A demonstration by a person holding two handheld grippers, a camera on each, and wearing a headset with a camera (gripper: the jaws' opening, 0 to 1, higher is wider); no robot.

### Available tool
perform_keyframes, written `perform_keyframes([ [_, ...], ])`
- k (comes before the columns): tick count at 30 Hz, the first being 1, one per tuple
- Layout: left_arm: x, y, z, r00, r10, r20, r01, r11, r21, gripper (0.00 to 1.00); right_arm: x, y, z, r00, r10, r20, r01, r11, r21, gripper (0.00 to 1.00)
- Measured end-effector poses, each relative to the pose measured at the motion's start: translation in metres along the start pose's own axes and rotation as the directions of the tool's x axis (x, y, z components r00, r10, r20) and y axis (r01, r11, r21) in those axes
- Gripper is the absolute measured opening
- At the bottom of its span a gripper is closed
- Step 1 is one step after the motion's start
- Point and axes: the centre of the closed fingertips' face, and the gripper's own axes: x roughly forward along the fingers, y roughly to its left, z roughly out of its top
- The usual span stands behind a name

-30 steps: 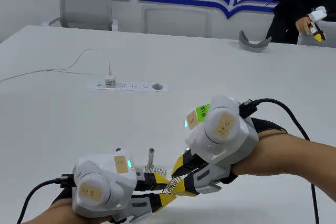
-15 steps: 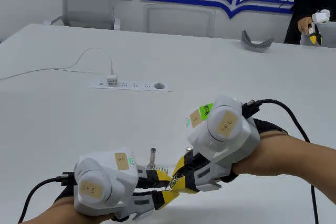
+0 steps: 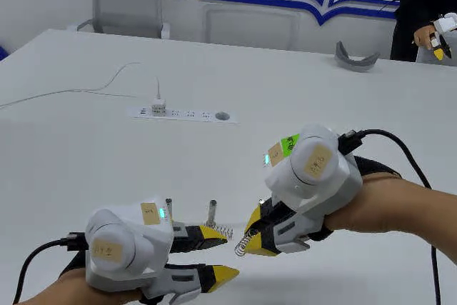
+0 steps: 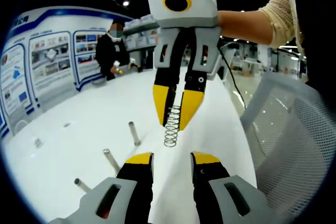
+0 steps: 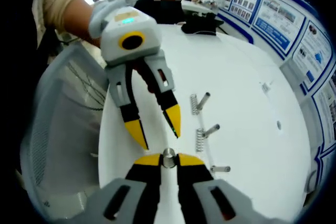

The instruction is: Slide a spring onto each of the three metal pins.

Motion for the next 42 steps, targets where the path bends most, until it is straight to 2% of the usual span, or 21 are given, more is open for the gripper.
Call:
perform_keyframes([
  [16, -0.031, 0.011, -0.013, 0.9978, 0.066, -0.003, -0.066, 0.996, -0.067, 0.47, -0.010, -0.020, -0.012, 0.9993, -0.026, -0.026, 0.027, 0.999, 0.030, 0.12],
  [27, -0.053, 0.024, -0.021, 0.9913, 0.132, -0.007, -0.132, 0.986, -0.100, 0.52, -0.019, -0.044, -0.025, 0.9967, -0.041, -0.070, 0.044, 0.998, 0.039, 0.12],
  [42, -0.066, 0.029, -0.030, 0.9837, 0.179, -0.016, -0.180, 0.976, -0.125, 0.57, -0.018, -0.073, -0.033, 0.9930, -0.058, -0.103, 0.064, 0.996, 0.060, 0.12],
])
